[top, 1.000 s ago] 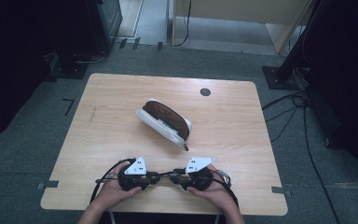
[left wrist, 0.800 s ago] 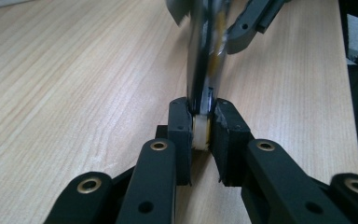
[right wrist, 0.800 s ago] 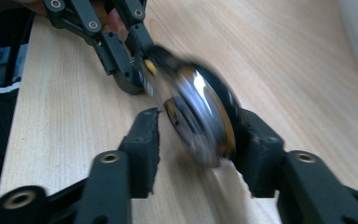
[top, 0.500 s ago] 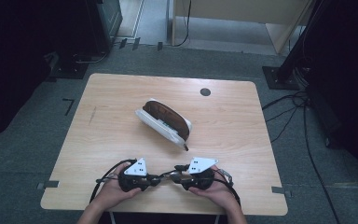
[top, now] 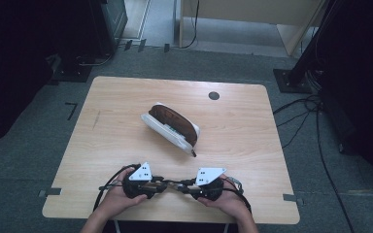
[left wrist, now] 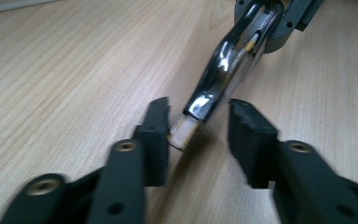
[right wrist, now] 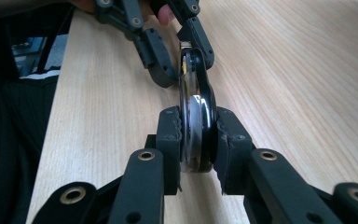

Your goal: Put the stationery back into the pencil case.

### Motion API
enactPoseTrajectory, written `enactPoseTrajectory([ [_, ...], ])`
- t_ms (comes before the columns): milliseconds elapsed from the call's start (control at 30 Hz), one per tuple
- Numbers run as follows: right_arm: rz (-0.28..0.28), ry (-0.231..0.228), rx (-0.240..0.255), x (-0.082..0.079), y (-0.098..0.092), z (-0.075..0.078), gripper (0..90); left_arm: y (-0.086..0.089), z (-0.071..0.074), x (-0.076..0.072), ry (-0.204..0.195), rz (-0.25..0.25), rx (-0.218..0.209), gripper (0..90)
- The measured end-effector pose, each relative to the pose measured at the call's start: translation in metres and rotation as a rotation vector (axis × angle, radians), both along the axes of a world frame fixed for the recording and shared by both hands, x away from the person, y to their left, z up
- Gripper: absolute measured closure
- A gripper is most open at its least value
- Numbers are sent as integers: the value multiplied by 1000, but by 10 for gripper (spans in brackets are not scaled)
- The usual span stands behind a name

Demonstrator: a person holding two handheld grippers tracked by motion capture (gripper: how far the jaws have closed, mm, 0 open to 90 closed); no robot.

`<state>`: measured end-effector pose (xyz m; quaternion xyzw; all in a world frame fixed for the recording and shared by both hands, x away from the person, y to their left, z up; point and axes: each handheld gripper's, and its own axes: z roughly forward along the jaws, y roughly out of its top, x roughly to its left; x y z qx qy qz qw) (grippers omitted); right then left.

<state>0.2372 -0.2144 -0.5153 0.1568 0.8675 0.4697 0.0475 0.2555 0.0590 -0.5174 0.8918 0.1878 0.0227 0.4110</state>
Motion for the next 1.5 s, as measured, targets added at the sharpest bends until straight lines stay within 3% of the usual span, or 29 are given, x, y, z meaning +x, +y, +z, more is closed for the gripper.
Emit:
enactPoseTrajectory([
  [200, -51, 5, 30, 2, -7, 5, 742, 4, 3, 2, -18, 98, -3, 296],
  [433, -104, -5, 65, 1, -10, 14, 742, 10, 6, 3, -23, 140, 11, 135],
  [533, -127, -10, 86, 0, -11, 20, 742, 14, 5, 4, -21, 164, 42, 77],
  [600, -133, -9, 99, 0, -11, 24, 741, 17, 5, 2, -61, 212, 75, 78],
  [867, -179, -44, 116, -4, -11, 43, 741, 28, 2, 4, -75, 304, 111, 76],
  [967, -193, -43, 130, -4, -12, 51, 741, 31, 1, 5, -63, 324, 111, 13],
  [1133, -213, -58, 136, -4, -10, 63, 741, 32, -1, 5, -101, 402, 154, 13],
  [1500, -266, -74, 163, 2, -7, 89, 741, 47, -2, 9, -113, 470, 160, 7],
])
